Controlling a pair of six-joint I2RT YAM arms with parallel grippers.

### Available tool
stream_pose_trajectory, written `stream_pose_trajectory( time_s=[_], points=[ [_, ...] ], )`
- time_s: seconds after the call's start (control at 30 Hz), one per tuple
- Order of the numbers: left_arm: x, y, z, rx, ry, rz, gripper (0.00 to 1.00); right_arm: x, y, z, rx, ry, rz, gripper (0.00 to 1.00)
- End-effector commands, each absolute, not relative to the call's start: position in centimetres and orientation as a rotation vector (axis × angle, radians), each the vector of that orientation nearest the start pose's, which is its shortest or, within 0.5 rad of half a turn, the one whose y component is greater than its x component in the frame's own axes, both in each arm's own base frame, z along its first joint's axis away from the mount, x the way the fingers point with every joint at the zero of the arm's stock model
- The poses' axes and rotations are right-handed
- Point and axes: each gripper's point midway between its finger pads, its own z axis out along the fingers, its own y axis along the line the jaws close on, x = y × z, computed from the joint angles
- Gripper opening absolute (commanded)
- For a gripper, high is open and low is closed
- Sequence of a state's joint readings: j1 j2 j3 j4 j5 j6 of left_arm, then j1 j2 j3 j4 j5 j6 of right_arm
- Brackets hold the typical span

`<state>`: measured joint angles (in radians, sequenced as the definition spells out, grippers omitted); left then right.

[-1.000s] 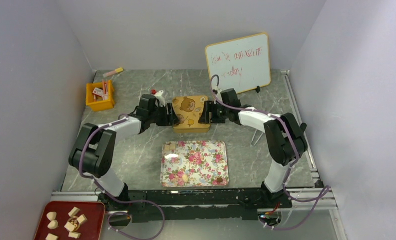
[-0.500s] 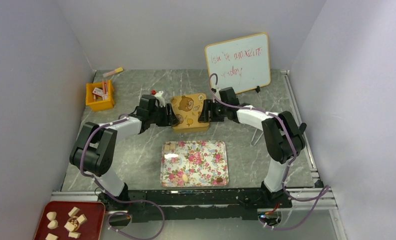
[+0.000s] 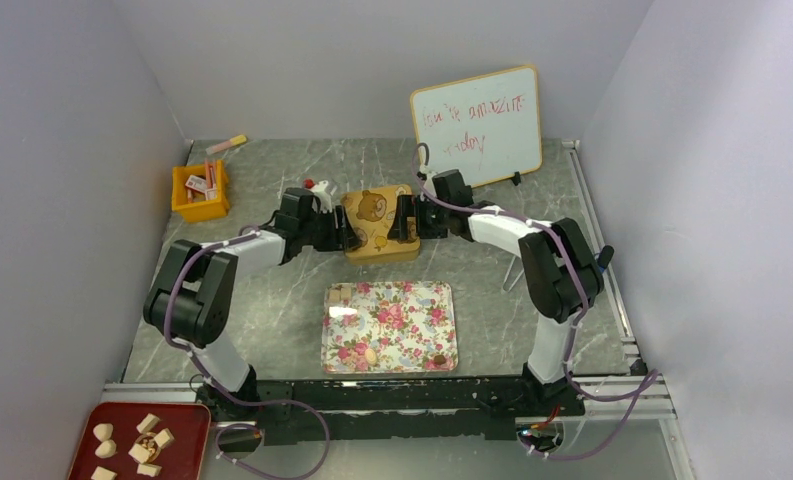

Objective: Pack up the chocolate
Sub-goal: Close the box lid on the packing box.

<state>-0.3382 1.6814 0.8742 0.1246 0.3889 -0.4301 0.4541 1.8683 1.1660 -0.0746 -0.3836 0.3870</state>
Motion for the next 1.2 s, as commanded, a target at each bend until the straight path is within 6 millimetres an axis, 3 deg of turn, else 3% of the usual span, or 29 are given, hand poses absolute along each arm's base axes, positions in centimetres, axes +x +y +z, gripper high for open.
stream_pose_trajectory(
  time_s=[0.0, 0.33, 0.6, 0.83, 1.17],
  points=[
    [37.5, -22.1, 7.4, 0.158, 2.305, -0.853, 0.59, 40.0, 28.2, 8.4, -0.315, 2.353, 0.830, 1.00],
    [38.5, -21.2, 7.7, 0.139, 2.300, -0.845, 0.60, 43.0, 27.1, 9.1, -0.277, 2.332, 0.786, 1.00],
    [38.7, -20.7, 7.5, 0.129, 2.304, -0.842, 0.60, 46.7, 26.7, 8.9, -0.264, 2.320, 0.745, 1.00],
    [38.8, -20.6, 7.3, 0.129, 2.313, -0.841, 0.60, 49.5, 27.3, 8.4, -0.265, 2.303, 0.745, 1.00],
    [39.0, -20.6, 6.9, 0.129, 2.323, -0.842, 0.61, 51.7, 28.1, 7.6, -0.271, 2.302, 0.742, 1.00]
  ],
)
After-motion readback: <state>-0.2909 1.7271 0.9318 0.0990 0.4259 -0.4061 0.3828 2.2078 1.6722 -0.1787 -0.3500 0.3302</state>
